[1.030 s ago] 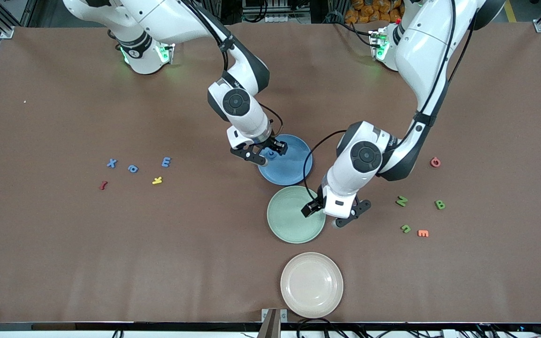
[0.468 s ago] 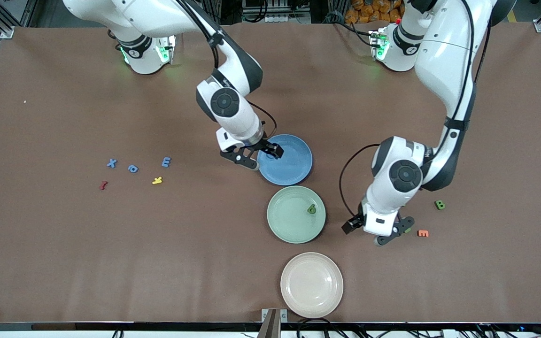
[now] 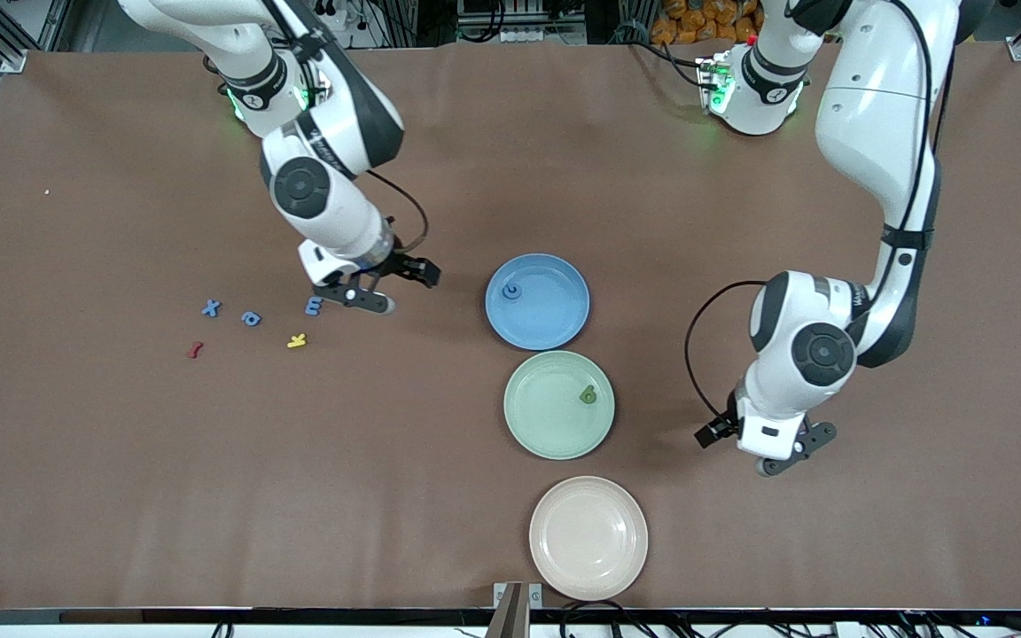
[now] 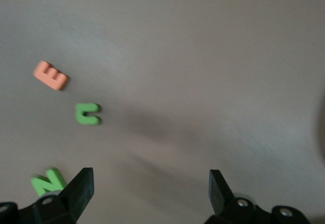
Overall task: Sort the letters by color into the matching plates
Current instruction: 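Move the right and left grippers to the blue 3 and green c, then grasp and lift the blue 3 and green c with both grippers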
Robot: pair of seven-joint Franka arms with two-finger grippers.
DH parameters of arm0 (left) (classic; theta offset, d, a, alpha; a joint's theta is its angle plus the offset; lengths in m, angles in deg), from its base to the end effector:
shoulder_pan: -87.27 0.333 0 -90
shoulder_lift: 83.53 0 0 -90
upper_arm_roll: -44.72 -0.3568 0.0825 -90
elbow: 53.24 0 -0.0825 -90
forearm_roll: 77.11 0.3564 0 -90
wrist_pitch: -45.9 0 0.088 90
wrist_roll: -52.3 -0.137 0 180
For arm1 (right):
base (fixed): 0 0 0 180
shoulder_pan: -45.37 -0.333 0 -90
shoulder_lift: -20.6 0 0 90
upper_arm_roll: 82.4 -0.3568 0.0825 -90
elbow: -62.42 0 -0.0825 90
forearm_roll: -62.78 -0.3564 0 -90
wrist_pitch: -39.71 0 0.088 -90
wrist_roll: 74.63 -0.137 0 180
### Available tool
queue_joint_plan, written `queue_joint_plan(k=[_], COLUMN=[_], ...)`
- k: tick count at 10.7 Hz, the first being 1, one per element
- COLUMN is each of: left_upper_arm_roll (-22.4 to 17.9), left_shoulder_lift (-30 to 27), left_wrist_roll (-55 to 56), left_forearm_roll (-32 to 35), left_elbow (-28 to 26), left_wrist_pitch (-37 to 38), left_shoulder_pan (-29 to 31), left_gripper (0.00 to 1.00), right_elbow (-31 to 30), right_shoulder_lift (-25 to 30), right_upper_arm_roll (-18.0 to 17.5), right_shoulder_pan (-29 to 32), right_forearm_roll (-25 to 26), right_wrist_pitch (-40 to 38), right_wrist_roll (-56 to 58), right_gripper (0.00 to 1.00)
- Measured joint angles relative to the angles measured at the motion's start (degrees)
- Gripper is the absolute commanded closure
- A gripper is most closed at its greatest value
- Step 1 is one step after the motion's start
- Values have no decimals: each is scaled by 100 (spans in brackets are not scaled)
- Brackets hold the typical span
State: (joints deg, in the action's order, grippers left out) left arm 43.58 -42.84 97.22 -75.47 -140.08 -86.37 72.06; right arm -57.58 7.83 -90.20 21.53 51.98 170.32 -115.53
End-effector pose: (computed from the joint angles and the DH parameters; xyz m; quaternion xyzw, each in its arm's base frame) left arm 0.7049 -0.1782 0.2689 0.9661 0.2543 0.0446 0.0053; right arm 0.4736 0.2995 0.3430 -0.9857 0.1439 0.0654 0.0578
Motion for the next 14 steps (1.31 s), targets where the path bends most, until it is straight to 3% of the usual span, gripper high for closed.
queue_joint_plan(k=[2, 6, 10, 14], left_upper_arm_roll=[-11, -11, -12, -12], left_shoulder_lift=[28, 281, 467, 534], left_wrist_roll=[-252, -778, -891, -952], left_forearm_roll=[1, 1, 1, 1], left_elbow=[-33, -63, -65, -63], left_wrist_pitch=[48, 57, 57, 57], left_shoulder_pan=[305, 569, 593, 671], left_gripper=[0, 0, 0, 0], right_elbow=[-653, -1449, -2028, -2239], right_shoulder_lift=[390, 708, 709, 470], right_upper_arm_roll=[4, 7, 6, -11], right_shoulder_pan=[503, 1279, 1807, 1887], right_forearm_roll=[8, 884, 924, 940], right_wrist_pitch=[4, 328, 1397, 2138], right_wrist_roll=[775, 1062, 1886, 1954], right_gripper=[4, 8, 11, 17])
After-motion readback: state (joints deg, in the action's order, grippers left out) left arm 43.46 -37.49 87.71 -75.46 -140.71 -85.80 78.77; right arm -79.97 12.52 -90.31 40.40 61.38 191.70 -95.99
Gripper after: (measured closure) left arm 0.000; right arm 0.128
